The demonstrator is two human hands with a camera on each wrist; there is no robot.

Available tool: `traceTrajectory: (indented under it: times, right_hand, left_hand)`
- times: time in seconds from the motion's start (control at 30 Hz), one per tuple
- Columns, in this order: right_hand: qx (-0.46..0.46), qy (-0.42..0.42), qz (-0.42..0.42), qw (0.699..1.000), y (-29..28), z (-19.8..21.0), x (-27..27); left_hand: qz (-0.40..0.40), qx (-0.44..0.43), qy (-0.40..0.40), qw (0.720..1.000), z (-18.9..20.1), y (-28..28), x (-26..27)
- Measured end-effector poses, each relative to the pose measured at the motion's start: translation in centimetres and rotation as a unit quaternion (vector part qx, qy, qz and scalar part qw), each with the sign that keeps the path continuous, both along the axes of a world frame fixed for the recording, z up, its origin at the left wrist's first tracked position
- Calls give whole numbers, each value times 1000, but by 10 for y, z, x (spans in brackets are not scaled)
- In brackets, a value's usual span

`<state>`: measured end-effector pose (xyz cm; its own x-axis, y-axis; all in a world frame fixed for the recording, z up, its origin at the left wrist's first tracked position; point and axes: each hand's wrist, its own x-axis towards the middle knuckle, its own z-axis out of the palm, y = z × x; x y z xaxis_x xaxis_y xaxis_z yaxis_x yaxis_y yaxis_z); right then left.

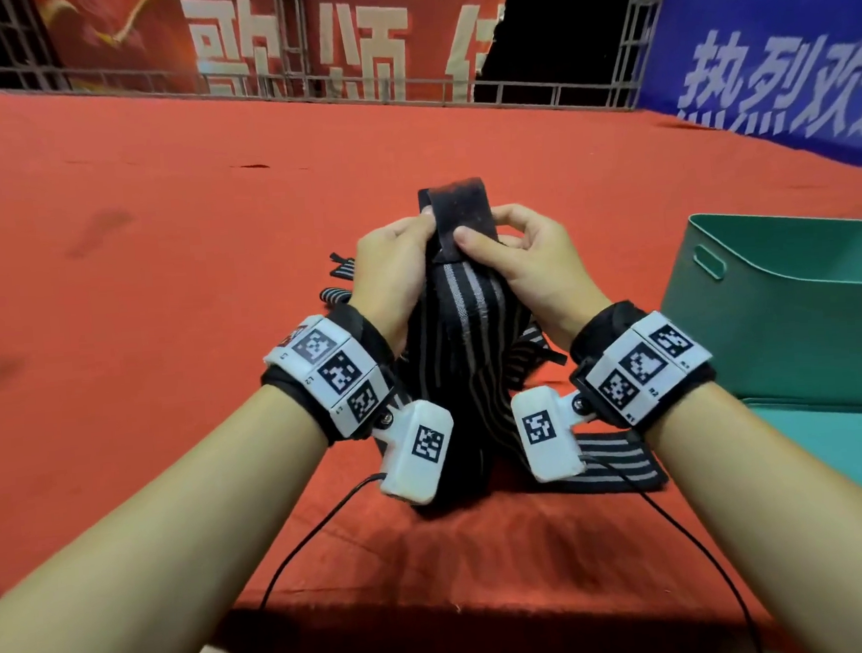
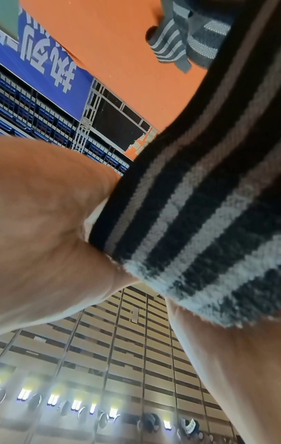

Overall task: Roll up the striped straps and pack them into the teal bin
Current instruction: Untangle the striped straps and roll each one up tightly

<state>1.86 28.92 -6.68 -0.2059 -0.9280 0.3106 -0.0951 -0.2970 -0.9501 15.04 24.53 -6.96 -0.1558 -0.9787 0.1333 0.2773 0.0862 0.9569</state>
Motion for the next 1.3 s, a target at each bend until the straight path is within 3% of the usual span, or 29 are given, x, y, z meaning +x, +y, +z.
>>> traceTrajectory:
  times: [0.17,0.23,0.3,0.37,0.5,0.67,0.8,0.93,1.1,1.2,1.3]
  right_hand:
    - [8,13,-28,999,1,-2,2]
    - [-15,48,-104,993,-1,-4,-2]
    - [-63,121,-217,966,-3,-3,-8]
    - [-96,189,-265,941,-1,1,-5]
    - [-94,310,-235,916,-1,0,19]
    - [-53,358,-207,909,-3,-3,29]
    - [-24,330,-128,935,-1,-7,28]
    - [20,204,-55,977,2,-2,23]
    - [-56,170,-96,979,0,-9,17]
    - [-35,130,-102,986,-4,-13,13]
    - [7,62,0,998,-7,-13,12]
  left_hand:
    - [21,-36,-29,999,-6,3,3]
    - [58,-55,-61,995,-7,2,6]
    - [90,-73,-73,991,-7,-1,10]
    - [98,-82,-72,989,-5,-2,12]
    - [79,-118,-106,984,0,7,0]
    - [18,-120,-63,991,-3,15,-2]
    - [16,-122,-52,991,-6,12,5]
    - [-10,-42,-5,999,-1,16,10]
    - [-27,2,44,999,5,17,11]
    - [-48,-29,56,997,11,4,13]
    - [-33,-108,23,993,22,-5,14]
